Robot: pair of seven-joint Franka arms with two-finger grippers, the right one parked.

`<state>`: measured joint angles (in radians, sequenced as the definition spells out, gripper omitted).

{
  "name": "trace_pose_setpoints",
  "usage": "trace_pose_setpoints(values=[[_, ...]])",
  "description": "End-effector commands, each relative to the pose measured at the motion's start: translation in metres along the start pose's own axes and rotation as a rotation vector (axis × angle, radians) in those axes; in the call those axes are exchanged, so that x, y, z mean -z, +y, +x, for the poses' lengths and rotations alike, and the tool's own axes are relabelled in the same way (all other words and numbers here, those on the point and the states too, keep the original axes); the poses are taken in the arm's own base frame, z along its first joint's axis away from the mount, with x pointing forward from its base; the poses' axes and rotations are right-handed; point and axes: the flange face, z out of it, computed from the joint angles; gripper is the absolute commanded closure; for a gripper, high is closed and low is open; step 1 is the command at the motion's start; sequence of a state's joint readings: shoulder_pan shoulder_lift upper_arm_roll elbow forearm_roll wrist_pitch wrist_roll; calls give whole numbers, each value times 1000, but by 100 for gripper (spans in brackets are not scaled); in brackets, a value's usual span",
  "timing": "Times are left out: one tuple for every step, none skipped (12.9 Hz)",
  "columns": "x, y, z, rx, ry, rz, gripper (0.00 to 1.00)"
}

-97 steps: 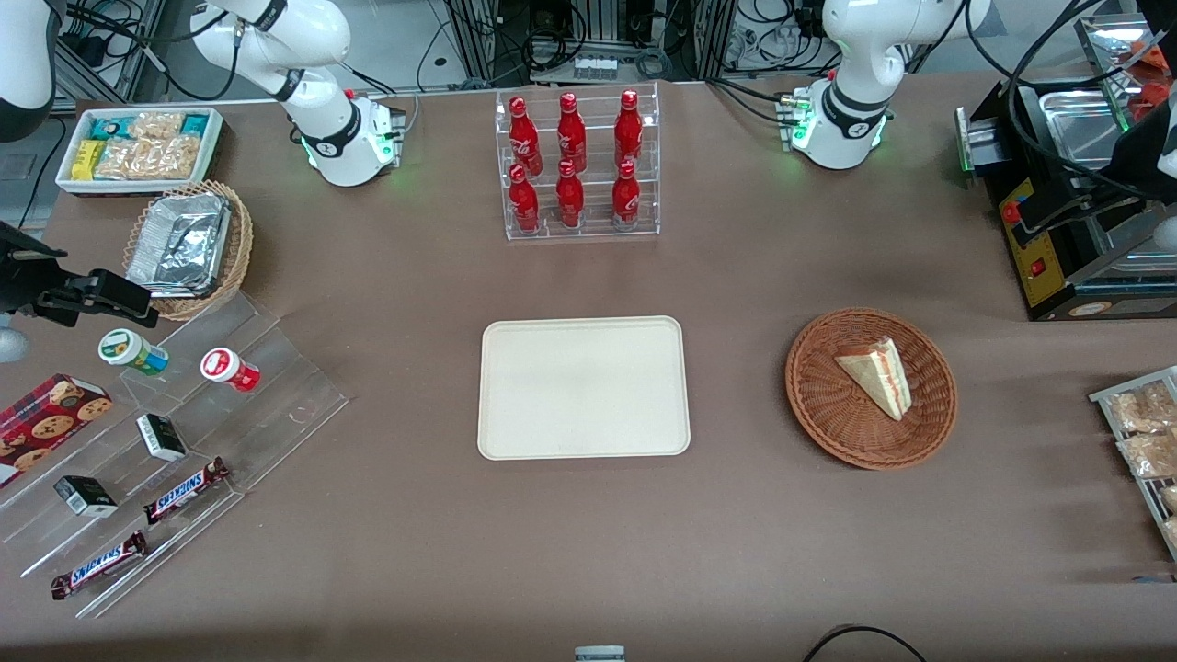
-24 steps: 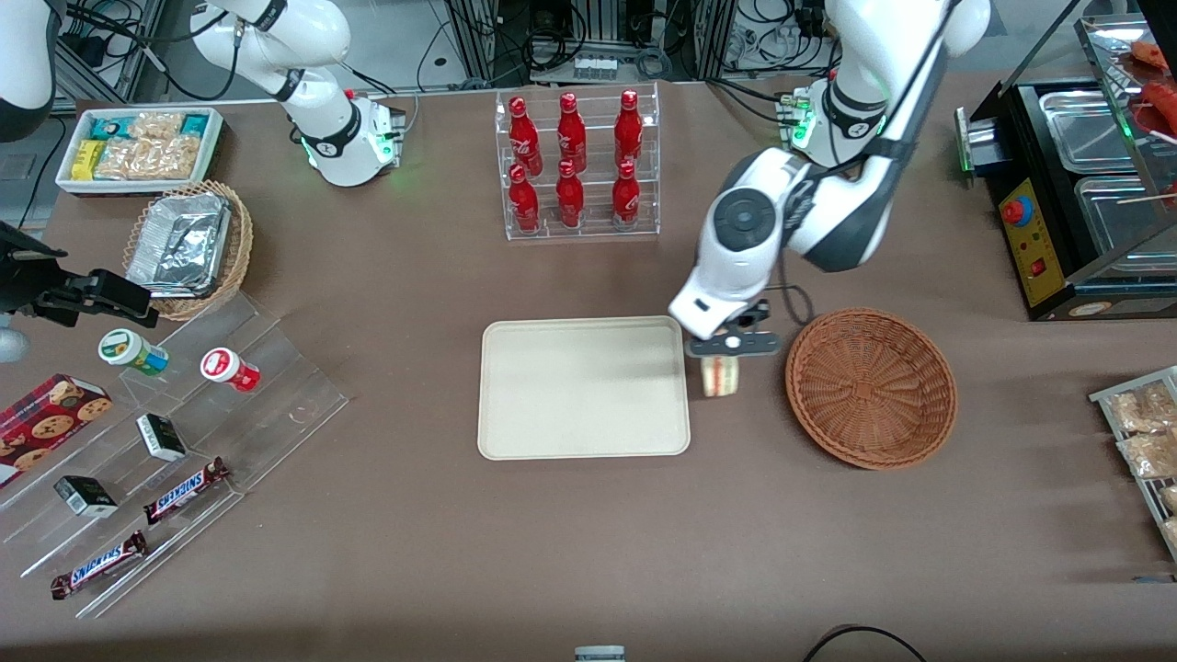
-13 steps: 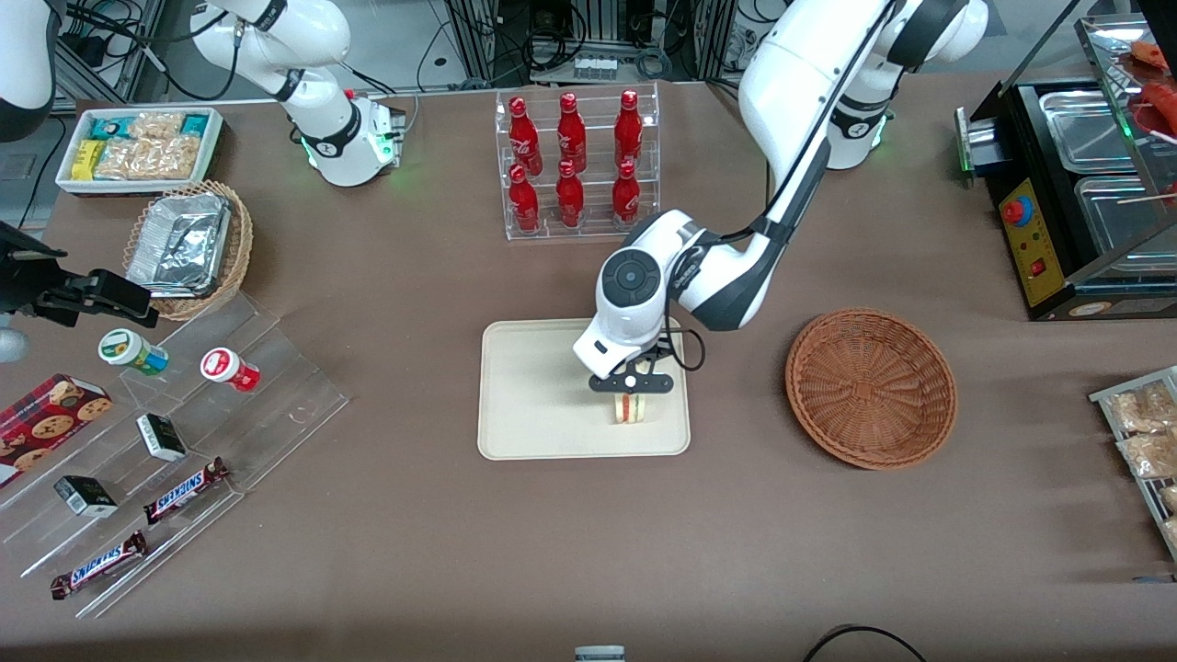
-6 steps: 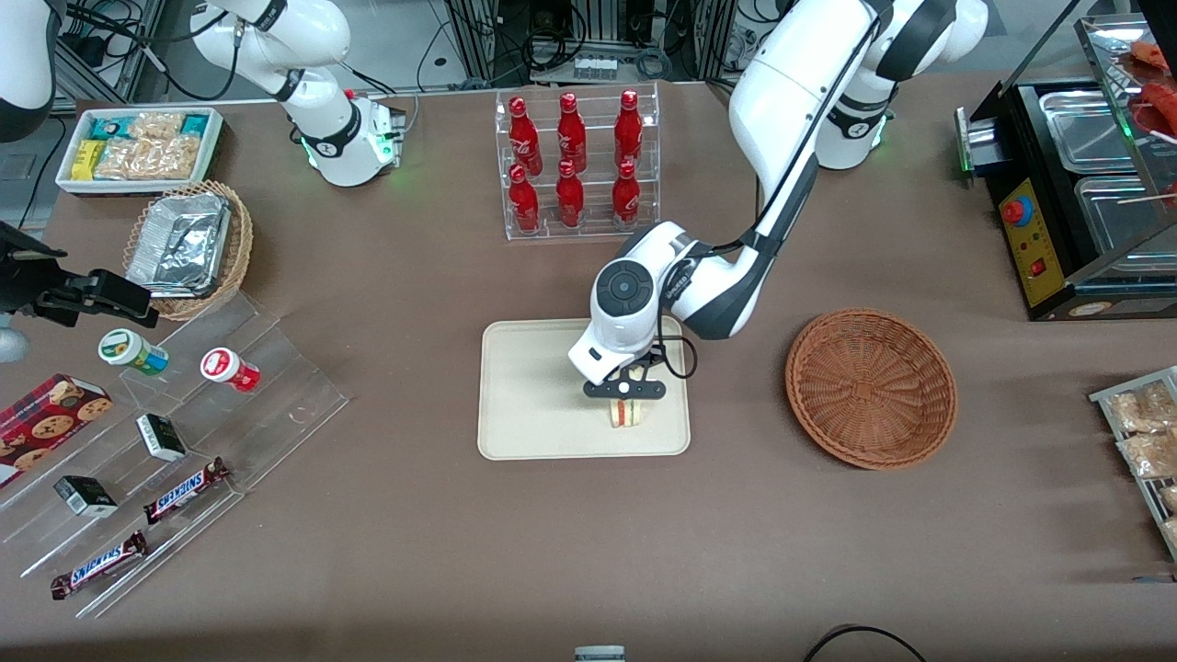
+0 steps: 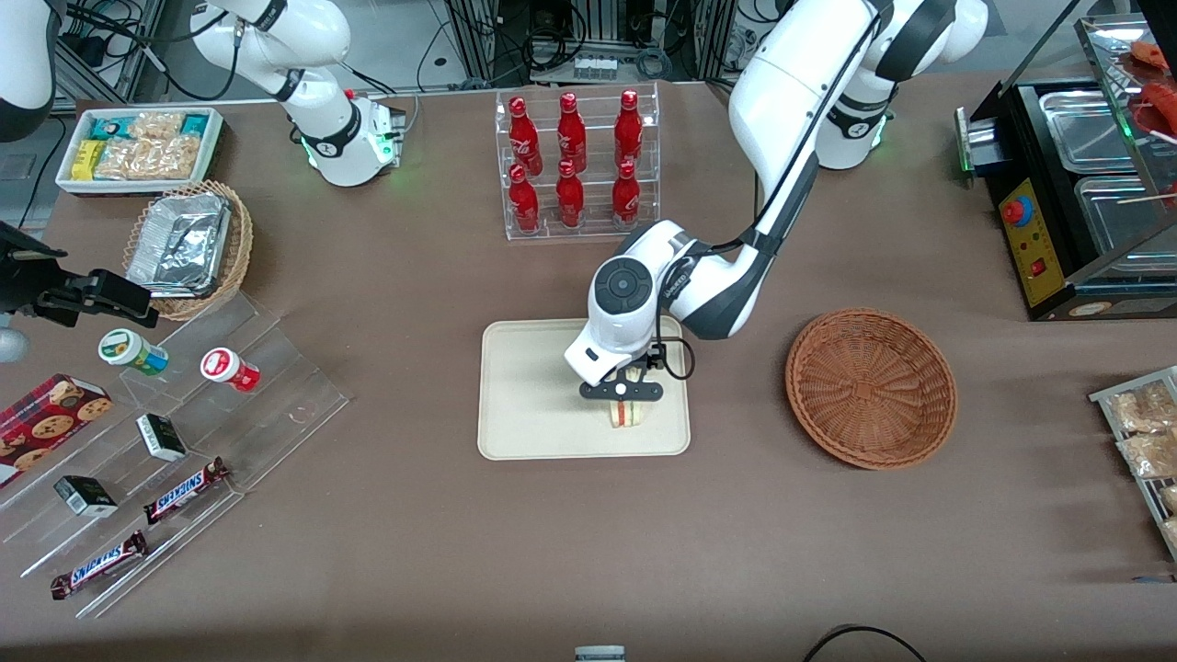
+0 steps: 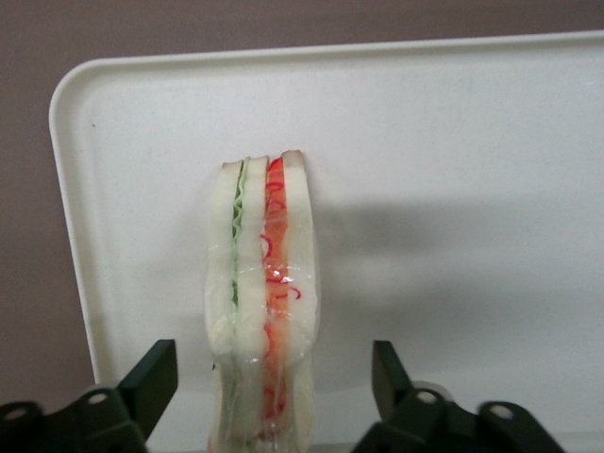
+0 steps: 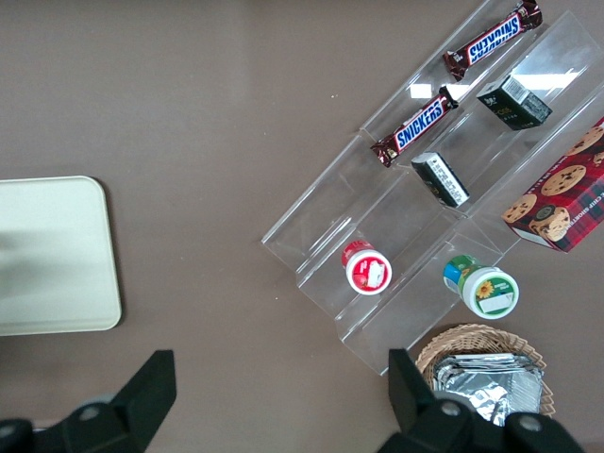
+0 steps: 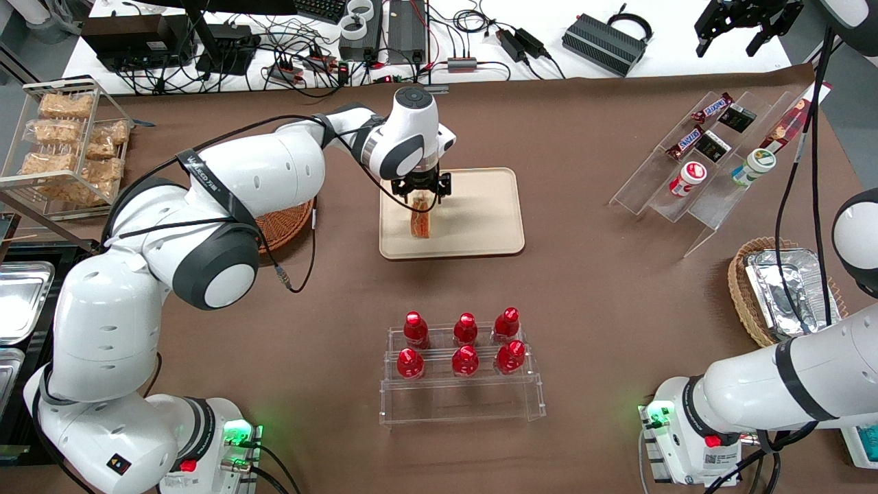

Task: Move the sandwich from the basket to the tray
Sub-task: 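Lower the sandwich onto the tray and open the left gripper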

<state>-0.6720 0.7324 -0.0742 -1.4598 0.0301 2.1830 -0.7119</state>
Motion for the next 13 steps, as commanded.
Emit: trace_pose_setpoints(values=[[27, 9, 11, 0, 44, -15, 0], [30, 7, 11, 3, 36, -13, 0], [39, 3, 16, 25, 42, -25, 0], [54, 1, 19, 28, 60, -34, 0], [69, -5, 22, 28, 67, -31, 0], [78, -18, 29, 42, 55, -17, 0], [91, -37, 40, 71, 48, -13, 0], [106, -50, 45, 86, 49, -17, 0], [127, -67, 51, 89, 51, -17, 0], [144, -90, 57, 91, 33, -3, 0], [161, -113, 62, 98, 19, 4, 0], [175, -135, 67, 119, 14, 9, 0], [190, -153, 70, 144, 14, 9, 0]])
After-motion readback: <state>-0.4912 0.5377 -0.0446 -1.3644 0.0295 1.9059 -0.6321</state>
